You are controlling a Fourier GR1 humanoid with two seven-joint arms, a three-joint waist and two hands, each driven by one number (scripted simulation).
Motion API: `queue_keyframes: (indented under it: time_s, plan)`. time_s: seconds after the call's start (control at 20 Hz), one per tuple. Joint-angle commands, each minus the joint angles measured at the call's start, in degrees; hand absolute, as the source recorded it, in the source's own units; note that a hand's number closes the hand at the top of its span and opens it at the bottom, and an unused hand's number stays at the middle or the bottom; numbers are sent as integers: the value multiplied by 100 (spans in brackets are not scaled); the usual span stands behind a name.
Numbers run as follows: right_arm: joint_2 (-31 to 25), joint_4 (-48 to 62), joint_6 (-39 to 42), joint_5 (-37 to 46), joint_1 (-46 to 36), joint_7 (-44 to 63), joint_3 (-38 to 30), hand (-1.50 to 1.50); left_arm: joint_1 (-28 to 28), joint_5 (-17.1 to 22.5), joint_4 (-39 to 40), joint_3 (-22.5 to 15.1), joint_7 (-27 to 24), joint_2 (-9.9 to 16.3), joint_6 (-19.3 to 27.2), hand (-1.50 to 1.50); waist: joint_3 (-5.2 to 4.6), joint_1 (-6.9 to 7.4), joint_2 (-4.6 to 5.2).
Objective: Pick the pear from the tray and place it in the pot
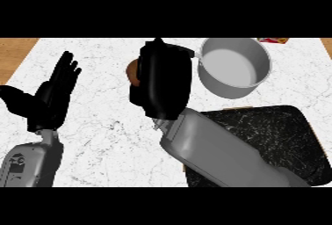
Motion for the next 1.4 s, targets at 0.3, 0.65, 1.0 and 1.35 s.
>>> queue_keyframes:
  time_s: [0.3,0.65,1.0,1.35]
  plan:
    - [47,1195,-1042,-213,-1025,1070,-457,150,258,-46,-79,105,-201,38,25,0,10,-211,41]
    - [48,1844,-2421,-491,-567,4,-1128,150,127,67,-155,270,50,153,22,0,22,-281,63]
    - [-199,4062,-1483,572,-1138,-208,-1269,150,429,103,-53,275,-349,73,-95,0,9,-323,86]
    - [-159,5256,-2526,425,-917,-1265,-1853,150,378,43,-348,192,-25,-32,60,0,23,-366,64]
